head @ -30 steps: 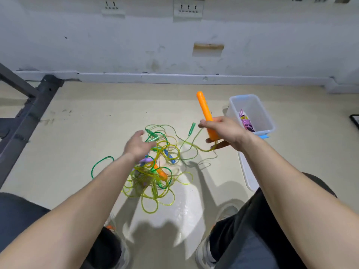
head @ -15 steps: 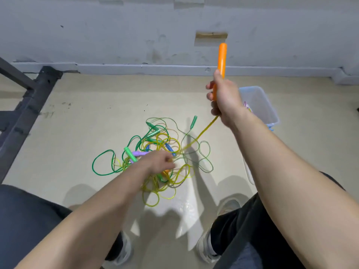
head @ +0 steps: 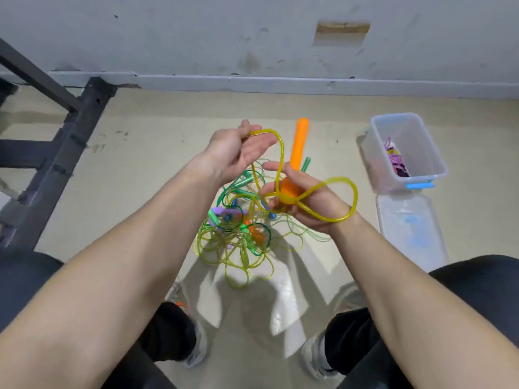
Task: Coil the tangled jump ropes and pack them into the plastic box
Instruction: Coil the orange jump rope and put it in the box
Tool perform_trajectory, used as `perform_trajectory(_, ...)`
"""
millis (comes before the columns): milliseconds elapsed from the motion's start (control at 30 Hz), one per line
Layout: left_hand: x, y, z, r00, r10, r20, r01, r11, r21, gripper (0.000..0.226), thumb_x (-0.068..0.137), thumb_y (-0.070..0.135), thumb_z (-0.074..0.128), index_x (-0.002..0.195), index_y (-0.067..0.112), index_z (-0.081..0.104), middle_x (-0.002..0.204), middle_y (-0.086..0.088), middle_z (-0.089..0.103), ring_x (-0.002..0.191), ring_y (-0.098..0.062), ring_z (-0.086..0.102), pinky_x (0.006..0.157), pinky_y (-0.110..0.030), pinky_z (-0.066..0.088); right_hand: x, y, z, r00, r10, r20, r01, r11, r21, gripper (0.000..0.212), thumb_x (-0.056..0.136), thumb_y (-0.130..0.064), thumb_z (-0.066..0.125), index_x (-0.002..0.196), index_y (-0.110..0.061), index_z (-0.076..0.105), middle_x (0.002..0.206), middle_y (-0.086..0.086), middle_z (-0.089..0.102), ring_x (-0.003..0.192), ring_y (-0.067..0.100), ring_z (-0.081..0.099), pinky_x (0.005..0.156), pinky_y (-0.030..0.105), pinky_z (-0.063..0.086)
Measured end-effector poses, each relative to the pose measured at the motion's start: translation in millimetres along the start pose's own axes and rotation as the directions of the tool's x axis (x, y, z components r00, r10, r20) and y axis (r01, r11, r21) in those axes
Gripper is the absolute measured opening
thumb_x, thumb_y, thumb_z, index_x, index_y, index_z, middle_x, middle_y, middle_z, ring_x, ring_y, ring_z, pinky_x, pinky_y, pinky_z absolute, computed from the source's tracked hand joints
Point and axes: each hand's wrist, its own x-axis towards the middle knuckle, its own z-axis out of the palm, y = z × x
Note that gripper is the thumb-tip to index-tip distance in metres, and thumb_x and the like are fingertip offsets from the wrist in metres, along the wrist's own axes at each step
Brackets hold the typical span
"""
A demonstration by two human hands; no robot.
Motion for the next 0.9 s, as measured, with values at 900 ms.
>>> perform_trajectory(900,-8,-82,-110,0.964,0.24,-0.114,-0.077,0.665,0.743,0.036,0.096,0.042,0.063,0.083,0.01,0.074,0.061,0.005,0.049,0.05,0.0,0.047,0.049,-0.024,0.032,25,-92,-63,0.529,-0.543,-0.652,0.206,0.827,-0.523,0.013,0.097,-0.024,0.062,0.086,-0.019,0.061,0.061,-0.002,0.05,0.041,0.006,0.042,0.041,0.02,0.033)
